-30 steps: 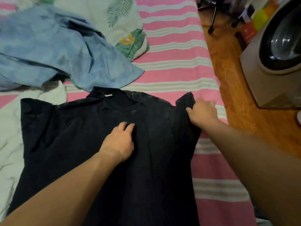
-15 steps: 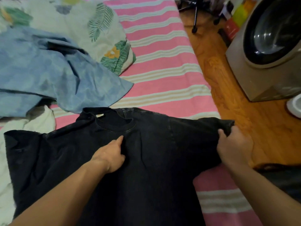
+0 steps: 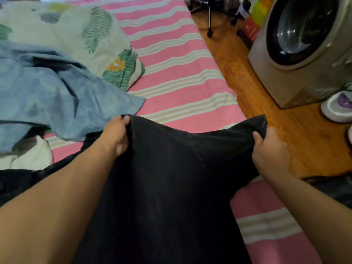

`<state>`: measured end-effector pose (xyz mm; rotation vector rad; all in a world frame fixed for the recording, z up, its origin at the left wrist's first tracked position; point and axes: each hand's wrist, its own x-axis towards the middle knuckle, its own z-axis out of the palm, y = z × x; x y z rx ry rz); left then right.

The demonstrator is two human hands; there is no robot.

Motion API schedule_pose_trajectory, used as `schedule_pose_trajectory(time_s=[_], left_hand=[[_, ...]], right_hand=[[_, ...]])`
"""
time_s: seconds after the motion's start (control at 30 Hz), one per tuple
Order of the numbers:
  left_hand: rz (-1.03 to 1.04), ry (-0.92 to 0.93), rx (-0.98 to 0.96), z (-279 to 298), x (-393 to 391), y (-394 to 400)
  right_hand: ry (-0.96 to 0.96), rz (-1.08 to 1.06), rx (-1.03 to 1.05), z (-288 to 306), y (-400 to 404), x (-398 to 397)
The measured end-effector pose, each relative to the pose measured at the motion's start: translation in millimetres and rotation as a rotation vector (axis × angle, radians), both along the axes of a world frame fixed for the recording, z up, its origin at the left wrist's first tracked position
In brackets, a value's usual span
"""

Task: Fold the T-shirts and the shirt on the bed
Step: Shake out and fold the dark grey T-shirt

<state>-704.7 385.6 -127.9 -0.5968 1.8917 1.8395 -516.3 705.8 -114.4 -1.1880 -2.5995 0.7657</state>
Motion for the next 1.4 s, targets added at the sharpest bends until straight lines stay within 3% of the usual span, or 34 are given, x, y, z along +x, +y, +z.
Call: schedule_pose_trajectory(time_s=[0.07,0.2,0.3,0.47,0.6,0.77,0.9,1.0,1.07,1.2,1.33,1.4], left_hand=[[-0.083,0.06,-0.053,-4,-2,-5],[-0.483,0.037,-0.376,-13,-5,-9],[-0.525,0.143,-0.474,-23,0,-9],[-0.973,0.593,-1.179,-20,25,-54],[-1.346,0.649,-1.559,-18,8,-102],[-1.132,0.553,-1.869,-3,-29,-145],[-1.098,0.736,-1.639,-9,-22,-141],[-1.208,0.861,-1.517,-19,0,-142],[-1.109,0.821,-1.473,-21,7,-153],[-0.669,0.607,-1.516,-14,28,-192],[-0.717,0.462,-1.611,-15,64,-277],[-0.642,0.285,-1.585,-22,71,-329]], right_hand=[[-0.034,-0.06,-0.048,-6,6,-2],[-0.042,-0.188,-0.143,-19,12,-3],[0.006,-0.219,-0.17,-23,13,1],[0.204,-0.082,-0.176,-17,12,1],[0.119,0.036,-0.088,-7,4,-2],[-0.121,0.057,0.129,-16,8,-5],[-0.17,0.041,0.153,-17,2,-4],[-0.184,0.129,0.557,-19,-10,-4],[-0.121,0.325,0.691,-18,-31,-19],[-0.038,0.801,0.511,-26,-115,-59],[-0.204,1.094,0.109,-39,-208,-82],[-0.301,1.127,0.08,-50,-235,-93]])
